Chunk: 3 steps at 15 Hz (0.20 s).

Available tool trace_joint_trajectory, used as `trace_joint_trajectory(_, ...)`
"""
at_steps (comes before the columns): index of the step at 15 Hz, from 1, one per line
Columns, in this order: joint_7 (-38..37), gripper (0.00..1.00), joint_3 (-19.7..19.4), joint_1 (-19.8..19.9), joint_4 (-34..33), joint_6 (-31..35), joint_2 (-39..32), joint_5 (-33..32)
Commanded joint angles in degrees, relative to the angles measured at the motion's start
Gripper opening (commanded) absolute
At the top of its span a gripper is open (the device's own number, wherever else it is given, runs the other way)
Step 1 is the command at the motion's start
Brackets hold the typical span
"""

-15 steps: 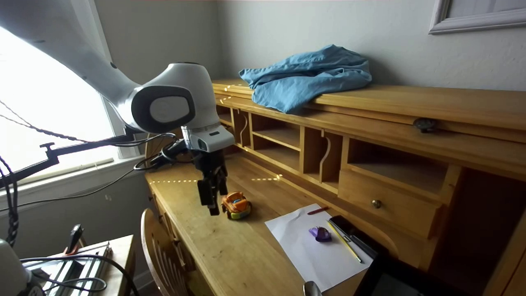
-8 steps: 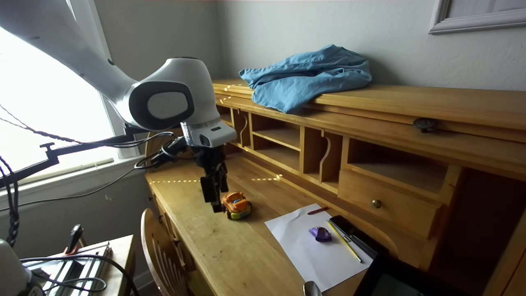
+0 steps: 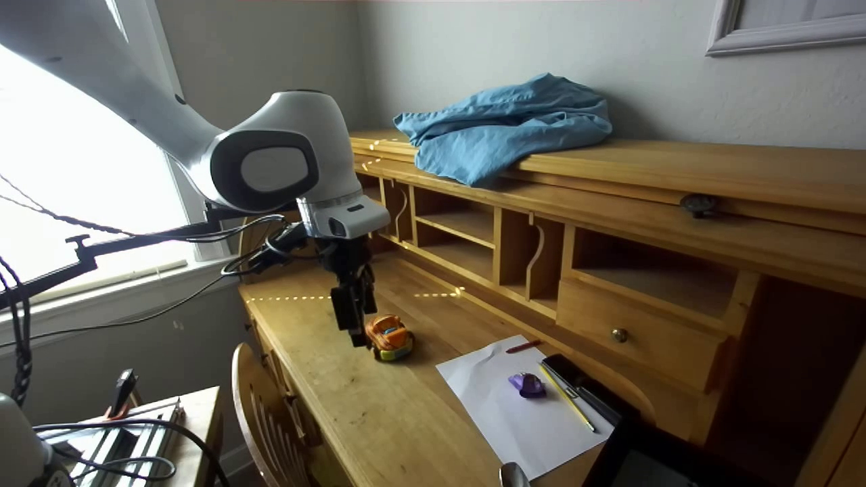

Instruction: Move the toy car on the desk

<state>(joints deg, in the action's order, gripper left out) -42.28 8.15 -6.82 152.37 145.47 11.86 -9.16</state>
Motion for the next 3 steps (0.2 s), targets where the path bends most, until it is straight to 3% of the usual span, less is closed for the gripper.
trace_joint_trajectory(1, 0.5, 1.0, 1.36, 1.33, -0.02, -0.09, 0.11, 0.6)
trace_joint_trajectory(3, 0.5, 1.0, 1.36, 1.33, -0.02, -0.09, 0.11, 0.6)
